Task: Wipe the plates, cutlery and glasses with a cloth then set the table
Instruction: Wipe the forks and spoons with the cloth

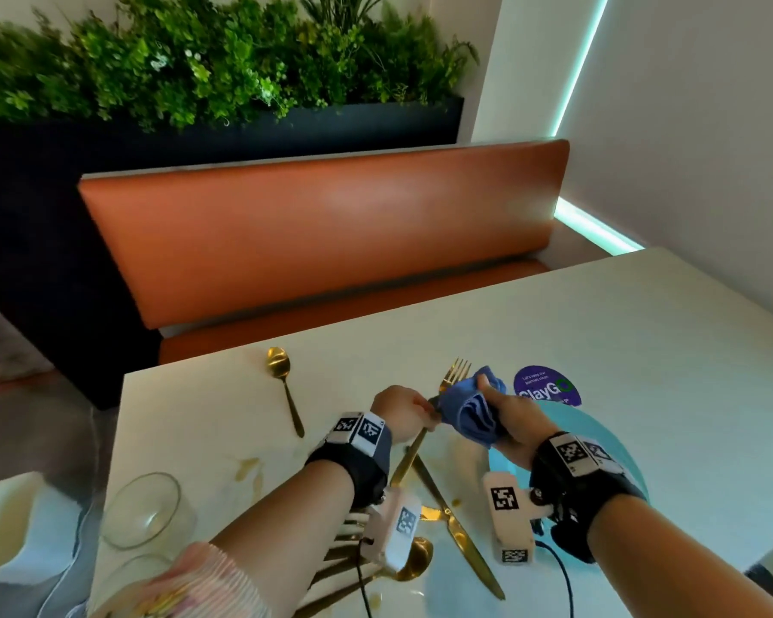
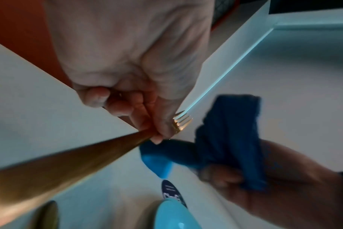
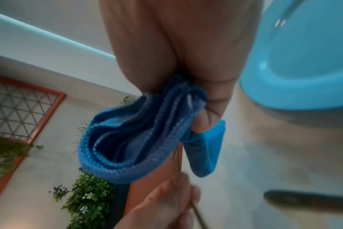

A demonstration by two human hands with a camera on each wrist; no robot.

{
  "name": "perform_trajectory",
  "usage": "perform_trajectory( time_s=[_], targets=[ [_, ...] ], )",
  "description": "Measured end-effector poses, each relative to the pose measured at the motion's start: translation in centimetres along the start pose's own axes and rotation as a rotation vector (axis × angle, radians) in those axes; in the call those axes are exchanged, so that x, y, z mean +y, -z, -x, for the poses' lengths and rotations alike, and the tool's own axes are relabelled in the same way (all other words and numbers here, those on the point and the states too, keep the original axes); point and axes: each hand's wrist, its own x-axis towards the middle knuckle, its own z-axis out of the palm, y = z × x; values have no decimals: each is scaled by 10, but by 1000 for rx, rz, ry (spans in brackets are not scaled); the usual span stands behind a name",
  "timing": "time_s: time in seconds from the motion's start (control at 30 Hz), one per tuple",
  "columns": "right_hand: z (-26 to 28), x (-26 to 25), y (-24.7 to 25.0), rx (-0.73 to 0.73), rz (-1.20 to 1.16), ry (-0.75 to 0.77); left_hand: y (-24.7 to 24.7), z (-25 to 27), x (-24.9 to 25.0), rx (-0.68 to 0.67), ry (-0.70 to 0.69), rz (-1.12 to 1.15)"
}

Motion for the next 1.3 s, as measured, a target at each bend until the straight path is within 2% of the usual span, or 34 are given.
perform_trajectory(
  time_s=[0.1, 0.33, 0.43, 0.53, 0.6, 0.67, 0.7, 0.73, 0.8, 0.87, 0.97, 1.13, 1.23, 1.3],
  targets=[
    [2, 2, -20, -75, 24, 17, -4, 11, 10, 8, 49, -11],
    [-2, -9, -35, 83, 220, 123, 0, 17, 14, 30, 67, 35],
    [0, -25, -36, 98, 381, 203, 7, 14, 14, 47, 83, 102],
    [3, -42, -34, 145, 737, 328, 14, 16, 18, 46, 91, 108],
    [1, -46, -32, 205, 809, 432, 18, 16, 19, 35, 102, 114],
    [-6, -49, -23, 341, 666, 483, 22, 12, 13, 58, 138, 139],
    [-8, -52, -17, 375, 496, 447, 23, 10, 9, 61, 150, 180],
    [-8, -53, -12, 341, 270, 376, 23, 10, 5, 78, 163, 212],
    [-7, -47, -7, 173, -71, 181, 24, 9, 2, 152, 156, 189],
    [1, -34, -15, 40, -95, 65, 21, 8, 6, 204, 130, 184],
    [7, -17, -41, -51, -46, 47, 14, 8, 19, 215, 25, 90],
    [2, -19, -48, 17, -59, 108, 10, 11, 25, 210, -6, 61],
    [-2, -27, -46, 26, -107, 115, 9, 13, 22, 204, 6, 142],
    [-8, -38, -41, 74, -151, 125, 8, 16, 17, 134, 23, 172]
  ],
)
